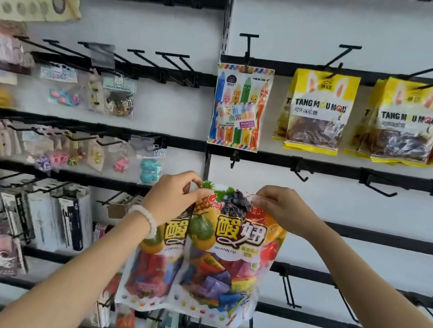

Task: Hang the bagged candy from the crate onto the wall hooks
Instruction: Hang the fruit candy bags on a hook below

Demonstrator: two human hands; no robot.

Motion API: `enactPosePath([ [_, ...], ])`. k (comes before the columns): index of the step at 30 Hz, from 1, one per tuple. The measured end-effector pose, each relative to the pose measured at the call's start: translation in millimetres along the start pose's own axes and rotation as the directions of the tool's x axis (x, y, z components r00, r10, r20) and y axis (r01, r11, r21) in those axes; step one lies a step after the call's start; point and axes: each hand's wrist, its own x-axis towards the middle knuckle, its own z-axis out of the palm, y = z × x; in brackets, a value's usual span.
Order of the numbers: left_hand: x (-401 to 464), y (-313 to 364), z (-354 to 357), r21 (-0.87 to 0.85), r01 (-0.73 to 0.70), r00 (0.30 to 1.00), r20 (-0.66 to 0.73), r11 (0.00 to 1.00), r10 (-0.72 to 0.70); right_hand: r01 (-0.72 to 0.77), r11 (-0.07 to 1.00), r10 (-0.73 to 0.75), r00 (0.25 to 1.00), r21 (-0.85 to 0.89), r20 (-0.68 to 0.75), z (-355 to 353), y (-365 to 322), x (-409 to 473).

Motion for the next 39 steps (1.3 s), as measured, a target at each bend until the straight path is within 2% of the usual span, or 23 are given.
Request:
enactPosePath([
  [3, 12.7, -19.8, -6.6, -0.01, 0.042, 0.99, 0.136, 0.999, -0.04, -0.007, 1.0, 0.006, 1.0, -0.027, -0.027, -0.4, 0.8, 8.0],
  [7, 30.1, -38.1, -7.2, 0.088, 0.01, 0.948, 0.317, 0.996, -0.037, -0.029, 0.992, 0.021, 0.998, -0.125, -0.065, -4.3, 4.0, 11.4],
  [10, 38.8, -43.2, -3.3, 0.058, -0.023, 0.926, 0.378, 0.998, -0.001, -0.064, 0.978, 0.048, 0.996, -0.201, -0.08, -4.4, 7.0, 8.8],
  [12, 43.3, -42.7, -0.9, 0.036, -0.024, 0.933, 0.359, 0.999, 0.01, -0.078, 0.973, 0.059, 0.994, -0.218, -0.091, -3.5, 8.5, 6.2],
  [17, 55.5, -35.8, 3.8, -0.086, -0.063, 0.976, 0.202, 0.994, 0.079, -0.097, 0.971, 0.072, 0.99, -0.22, -0.122, -5.4, 10.8, 6.2],
  [22, 76.2, -21.5, 13.9, -0.101, -0.122, 0.99, 0.061, 0.987, 0.128, -0.051, 0.973, 0.022, 0.991, -0.226, -0.131, -12.6, 12.8, 8.1],
  [34, 97.7, -5.4, 35.3, -0.255, -0.031, 0.999, 0.032, 0.966, 0.041, 0.104, 0.95, -0.159, 0.973, -0.294, -0.169, -0.1, 19.4, 50.6],
  [39, 94.3, -17.2, 36.9, -0.261, -0.001, 0.998, 0.06, 0.965, 0.017, 0.047, 0.945, -0.101, 0.983, -0.324, -0.153, 11.5, 26.6, 59.6],
])
